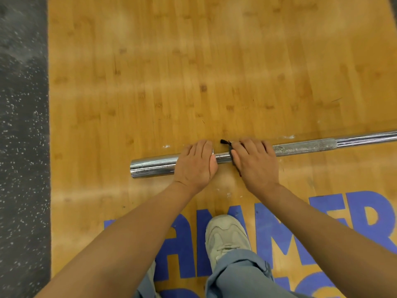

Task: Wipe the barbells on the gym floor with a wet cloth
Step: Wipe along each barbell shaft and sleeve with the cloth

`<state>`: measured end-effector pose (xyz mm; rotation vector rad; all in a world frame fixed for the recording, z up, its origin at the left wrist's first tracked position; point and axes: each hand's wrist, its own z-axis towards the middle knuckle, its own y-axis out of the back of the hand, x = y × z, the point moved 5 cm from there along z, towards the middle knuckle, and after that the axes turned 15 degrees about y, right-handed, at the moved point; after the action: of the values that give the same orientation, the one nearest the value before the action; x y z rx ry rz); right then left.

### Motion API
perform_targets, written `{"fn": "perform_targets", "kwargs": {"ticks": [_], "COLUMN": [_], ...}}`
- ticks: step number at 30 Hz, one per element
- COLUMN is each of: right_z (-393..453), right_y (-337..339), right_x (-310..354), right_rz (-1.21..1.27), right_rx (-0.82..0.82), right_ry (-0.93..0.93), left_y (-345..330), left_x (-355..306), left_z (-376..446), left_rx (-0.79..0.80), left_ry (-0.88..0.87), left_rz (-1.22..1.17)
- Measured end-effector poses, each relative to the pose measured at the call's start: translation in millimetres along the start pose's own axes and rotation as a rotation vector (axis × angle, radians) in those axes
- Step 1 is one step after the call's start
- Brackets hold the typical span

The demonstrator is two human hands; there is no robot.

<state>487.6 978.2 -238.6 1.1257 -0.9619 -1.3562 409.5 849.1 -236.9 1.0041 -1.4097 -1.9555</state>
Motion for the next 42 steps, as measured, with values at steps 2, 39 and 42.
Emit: {"fn": "perform_targets", "kwargs": {"ticks": [2,39,42], "right_z": [7,-4,4], "right_y": [-1,0,-1], "right_x": [11,-4,11], "right_rz": [-0.003,0.078,0.024], "right_rx": [-0.008,-0.035,-0.047], "right_ry": [-0.064,0.096,-0.114], "left_y": [-1,3,2], "left_x": [-1,24,26], "left_z": [-1,-7,-7], "left_rx": [-0.004,0.049,0.053], "left_ry": [-0.001,-0.601,-0.629], "left_rz": [0.005,0.064,0.097]}}
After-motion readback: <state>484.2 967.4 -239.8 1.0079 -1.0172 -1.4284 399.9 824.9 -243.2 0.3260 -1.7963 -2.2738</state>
